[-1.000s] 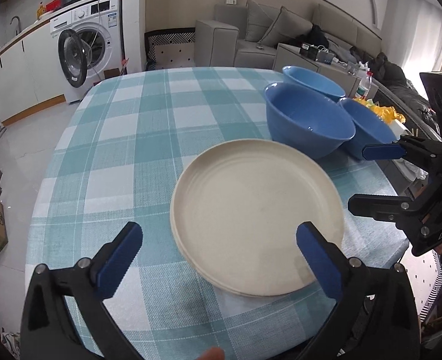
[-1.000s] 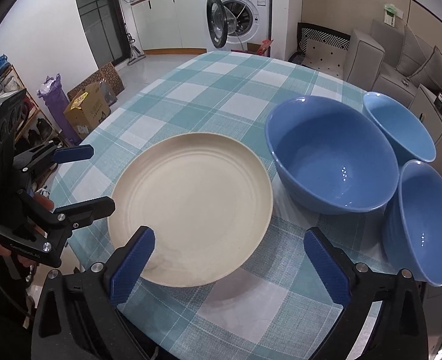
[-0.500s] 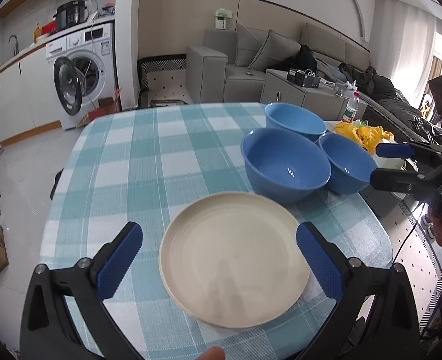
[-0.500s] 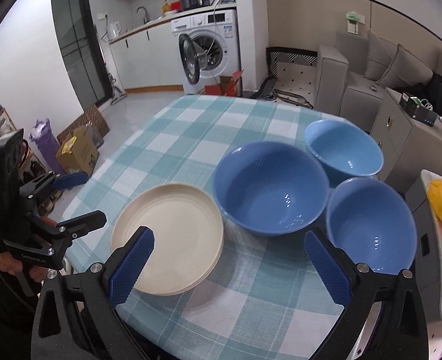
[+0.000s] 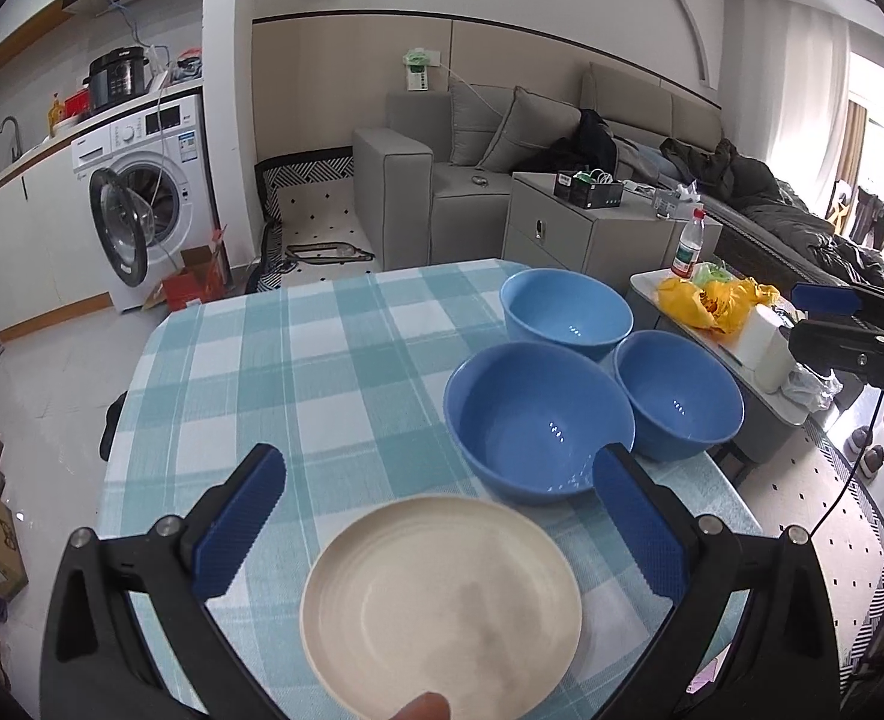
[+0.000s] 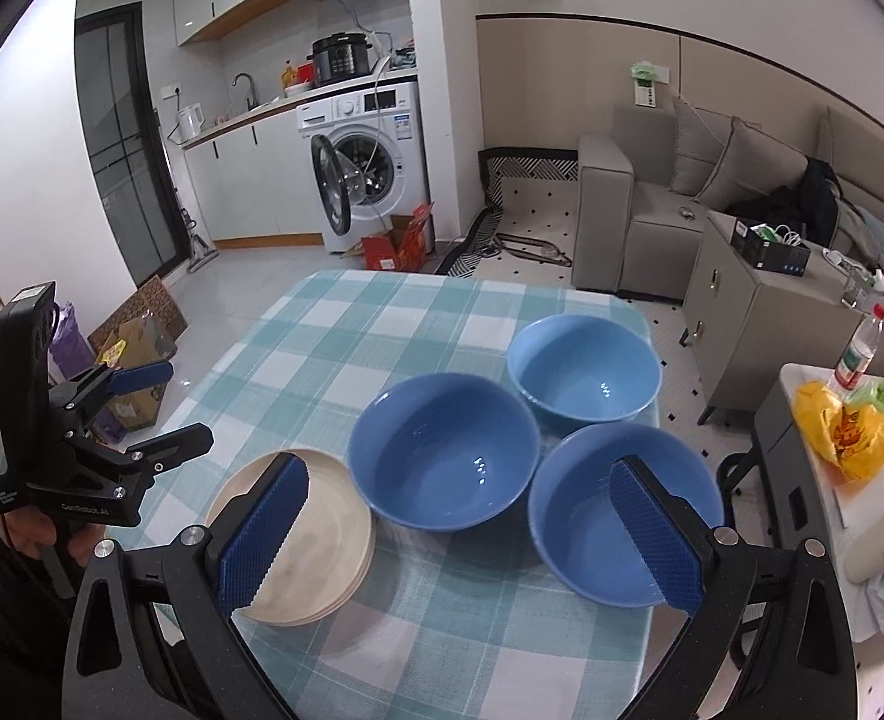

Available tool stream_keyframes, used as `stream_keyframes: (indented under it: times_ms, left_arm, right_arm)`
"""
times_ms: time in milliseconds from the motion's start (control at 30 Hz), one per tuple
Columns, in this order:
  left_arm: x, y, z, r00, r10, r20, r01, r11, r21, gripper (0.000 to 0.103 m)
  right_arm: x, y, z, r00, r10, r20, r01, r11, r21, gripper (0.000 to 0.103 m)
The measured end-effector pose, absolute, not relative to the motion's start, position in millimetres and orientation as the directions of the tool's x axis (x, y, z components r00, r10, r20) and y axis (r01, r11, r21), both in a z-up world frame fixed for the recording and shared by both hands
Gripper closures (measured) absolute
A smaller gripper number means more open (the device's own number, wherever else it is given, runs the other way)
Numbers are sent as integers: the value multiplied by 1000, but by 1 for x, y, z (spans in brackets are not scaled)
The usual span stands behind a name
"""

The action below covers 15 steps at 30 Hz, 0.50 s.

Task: Organize plates and bowls
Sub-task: 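Move both tools toward the light-blue bowls on the table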

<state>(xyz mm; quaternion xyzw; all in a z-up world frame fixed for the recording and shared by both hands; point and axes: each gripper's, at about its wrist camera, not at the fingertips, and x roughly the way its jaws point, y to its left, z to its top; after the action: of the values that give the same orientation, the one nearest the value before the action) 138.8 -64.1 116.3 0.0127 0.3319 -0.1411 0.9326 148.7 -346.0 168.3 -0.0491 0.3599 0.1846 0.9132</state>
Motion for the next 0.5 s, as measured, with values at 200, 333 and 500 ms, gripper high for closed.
stream_keyframes:
  times_ms: [200,333,500]
  left_arm:
    - [165,-83,124,732,-271,-625,297,953,-66,0]
    - [183,-96,128,726,-274,-631,304,951,-63,0]
    - [201,-117,134,716,-283,-638,338,941,-39,0]
  right_arm:
    - [163,-368,181,697,276,-661,-327,944,50,1]
    - [174,-385,186,710,254,-657,-292,955,53,1]
    - [191,-407,191,728,219,-650,-246,968,50,1]
